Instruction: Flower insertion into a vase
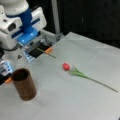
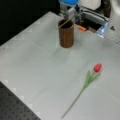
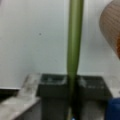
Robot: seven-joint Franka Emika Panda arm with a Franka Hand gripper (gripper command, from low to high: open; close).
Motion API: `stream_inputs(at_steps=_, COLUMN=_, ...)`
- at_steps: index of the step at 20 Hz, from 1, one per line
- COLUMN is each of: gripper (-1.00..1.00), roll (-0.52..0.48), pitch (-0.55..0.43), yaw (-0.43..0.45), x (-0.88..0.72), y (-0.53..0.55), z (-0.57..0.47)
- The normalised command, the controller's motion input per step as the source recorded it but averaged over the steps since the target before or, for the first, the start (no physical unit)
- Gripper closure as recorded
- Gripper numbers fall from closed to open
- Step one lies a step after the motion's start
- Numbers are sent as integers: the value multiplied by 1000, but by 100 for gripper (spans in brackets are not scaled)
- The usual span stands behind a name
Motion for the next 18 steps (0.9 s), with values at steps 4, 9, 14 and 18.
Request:
stream_inputs(at_steps=4, gripper=100, roll=-157, pitch=-69, yaw=162, x=-420, y=-416, z=-124)
stream_inputs(at_steps=9, gripper=100, roll=-110, pitch=-39, yaw=157, x=-363, y=-374, z=-125)
stream_inputs(at_steps=14, gripper=100, roll=-97, pitch=-28, yaw=138, x=-342, y=-264, z=-91)
stream_inputs(at_steps=18, gripper=100, roll=-81, pitch=-23, yaw=118, x=-331, y=-177, z=-45)
